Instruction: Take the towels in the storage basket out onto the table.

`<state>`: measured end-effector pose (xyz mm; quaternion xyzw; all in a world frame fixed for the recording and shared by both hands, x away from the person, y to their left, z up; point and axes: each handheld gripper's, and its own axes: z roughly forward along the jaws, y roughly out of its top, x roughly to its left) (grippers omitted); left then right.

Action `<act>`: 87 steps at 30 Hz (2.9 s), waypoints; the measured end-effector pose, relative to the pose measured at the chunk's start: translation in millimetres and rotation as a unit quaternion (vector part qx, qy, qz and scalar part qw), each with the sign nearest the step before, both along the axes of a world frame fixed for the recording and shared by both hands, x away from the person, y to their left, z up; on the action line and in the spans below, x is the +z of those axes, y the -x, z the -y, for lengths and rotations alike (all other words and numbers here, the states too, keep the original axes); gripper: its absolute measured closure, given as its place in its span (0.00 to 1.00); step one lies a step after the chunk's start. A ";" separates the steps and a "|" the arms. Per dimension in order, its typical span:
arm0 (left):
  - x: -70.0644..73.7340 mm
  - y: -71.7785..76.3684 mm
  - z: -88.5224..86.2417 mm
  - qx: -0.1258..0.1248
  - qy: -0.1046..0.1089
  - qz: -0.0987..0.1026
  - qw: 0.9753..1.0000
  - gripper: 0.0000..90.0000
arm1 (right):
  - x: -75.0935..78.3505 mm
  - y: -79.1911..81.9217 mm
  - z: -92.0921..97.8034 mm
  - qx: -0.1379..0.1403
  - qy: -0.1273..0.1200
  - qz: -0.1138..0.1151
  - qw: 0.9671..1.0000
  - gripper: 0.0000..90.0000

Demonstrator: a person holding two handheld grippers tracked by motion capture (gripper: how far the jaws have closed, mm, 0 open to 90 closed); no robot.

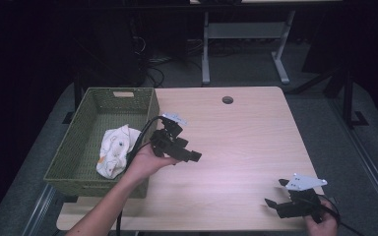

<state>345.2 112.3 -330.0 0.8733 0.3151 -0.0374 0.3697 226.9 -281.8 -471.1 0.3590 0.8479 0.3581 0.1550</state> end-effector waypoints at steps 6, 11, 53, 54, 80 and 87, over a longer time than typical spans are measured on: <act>13.2 -9.6 -12.4 0.012 0.001 -0.010 1.000 0.25 | 0.1 -0.1 1.0 -0.001 -0.001 0.002 1.000 0.16; 19.8 -16.3 -26.1 0.027 0.000 -0.020 0.999 0.26 | 0.0 0.0 1.2 -0.002 -0.003 0.002 1.000 0.16; 11.5 -42.4 -151.3 0.144 0.069 -0.080 0.984 0.26 | -0.9 -0.2 0.0 -0.002 0.002 -0.001 1.000 0.16; 9.8 -43.0 -154.9 0.149 0.071 -0.081 0.983 0.26 | -1.0 -0.2 -0.1 -0.002 0.002 -0.002 1.000 0.16; -43.7 -52.8 -219.0 0.262 -0.031 -0.111 0.958 0.27 | -1.0 0.4 0.2 -0.002 0.003 -0.003 1.000 0.16; -54.2 -54.3 -224.8 0.274 -0.083 -0.121 0.950 0.27 | -1.2 0.1 0.0 0.001 0.004 -0.001 1.000 0.16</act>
